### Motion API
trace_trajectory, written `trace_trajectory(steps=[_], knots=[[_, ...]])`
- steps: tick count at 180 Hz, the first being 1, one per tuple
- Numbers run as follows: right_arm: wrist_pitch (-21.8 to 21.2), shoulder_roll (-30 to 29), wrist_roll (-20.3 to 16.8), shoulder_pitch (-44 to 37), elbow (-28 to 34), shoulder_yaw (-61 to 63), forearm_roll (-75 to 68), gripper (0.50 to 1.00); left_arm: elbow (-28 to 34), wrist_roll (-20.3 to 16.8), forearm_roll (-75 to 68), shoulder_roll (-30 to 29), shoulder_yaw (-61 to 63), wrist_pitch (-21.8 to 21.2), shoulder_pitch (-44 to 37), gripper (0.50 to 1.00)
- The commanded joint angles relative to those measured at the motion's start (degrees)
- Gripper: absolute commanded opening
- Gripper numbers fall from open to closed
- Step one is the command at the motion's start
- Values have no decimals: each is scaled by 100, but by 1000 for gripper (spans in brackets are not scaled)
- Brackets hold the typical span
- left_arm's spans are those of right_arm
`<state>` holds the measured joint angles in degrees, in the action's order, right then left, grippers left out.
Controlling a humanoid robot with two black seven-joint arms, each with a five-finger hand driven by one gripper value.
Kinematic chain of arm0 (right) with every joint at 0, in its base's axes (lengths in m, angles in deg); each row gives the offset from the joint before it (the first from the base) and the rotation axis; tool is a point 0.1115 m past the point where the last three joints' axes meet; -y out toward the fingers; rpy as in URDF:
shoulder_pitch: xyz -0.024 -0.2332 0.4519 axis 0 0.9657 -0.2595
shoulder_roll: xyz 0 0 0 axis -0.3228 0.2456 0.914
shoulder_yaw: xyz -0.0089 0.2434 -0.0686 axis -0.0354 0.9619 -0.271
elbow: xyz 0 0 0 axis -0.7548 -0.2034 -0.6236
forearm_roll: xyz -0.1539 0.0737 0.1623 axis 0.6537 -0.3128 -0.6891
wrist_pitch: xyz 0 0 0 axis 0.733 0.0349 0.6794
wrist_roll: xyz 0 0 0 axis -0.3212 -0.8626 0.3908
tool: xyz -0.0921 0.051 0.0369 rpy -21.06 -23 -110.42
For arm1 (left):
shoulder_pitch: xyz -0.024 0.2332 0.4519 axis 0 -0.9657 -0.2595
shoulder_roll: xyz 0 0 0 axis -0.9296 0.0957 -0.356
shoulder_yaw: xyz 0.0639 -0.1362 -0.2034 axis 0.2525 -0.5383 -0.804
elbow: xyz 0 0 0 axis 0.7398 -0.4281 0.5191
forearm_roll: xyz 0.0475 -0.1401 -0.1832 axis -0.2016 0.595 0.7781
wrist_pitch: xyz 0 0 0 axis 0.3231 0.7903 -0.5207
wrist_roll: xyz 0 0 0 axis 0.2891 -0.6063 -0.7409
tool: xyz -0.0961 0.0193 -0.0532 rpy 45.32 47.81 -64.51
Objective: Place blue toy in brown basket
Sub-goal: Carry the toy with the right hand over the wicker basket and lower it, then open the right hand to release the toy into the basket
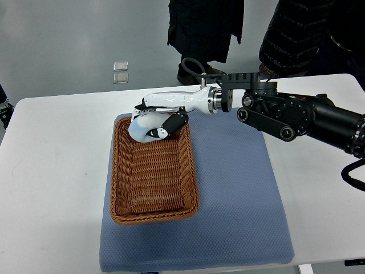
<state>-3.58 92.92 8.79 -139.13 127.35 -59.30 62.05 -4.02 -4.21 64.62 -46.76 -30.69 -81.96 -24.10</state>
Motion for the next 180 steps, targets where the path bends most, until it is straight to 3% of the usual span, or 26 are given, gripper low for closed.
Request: trace_trajectory(steps=[1, 72, 103, 121, 136, 146, 163, 180], knots=[[28, -163, -19, -51, -59, -262, 38, 500, -7, 0, 0, 0, 0, 0, 0, 1000], [723, -506, -107, 28, -314, -956, 152, 500, -7, 0, 0, 0, 0, 0, 0, 1000], [784, -506, -116, 160, -393, -974, 152, 500, -7, 0, 0, 0, 0, 0, 0, 1000], [784, -506, -107, 204, -402, -974, 152, 570, -7, 0, 0, 0, 0, 0, 0, 1000], [784, -506, -107, 213, -402, -965, 143, 578, 2, 0, 0, 0, 0, 0, 0, 1000], [784, -506, -107, 213, -402, -974, 143, 609, -7, 0, 0, 0, 0, 0, 0, 1000], [784, -506, -98, 213, -393, -965, 143, 780, 2, 0, 0, 0, 0, 0, 0, 1000], [784, -506, -98, 213, -402, -965, 134, 832, -7, 0, 0, 0, 0, 0, 0, 1000]])
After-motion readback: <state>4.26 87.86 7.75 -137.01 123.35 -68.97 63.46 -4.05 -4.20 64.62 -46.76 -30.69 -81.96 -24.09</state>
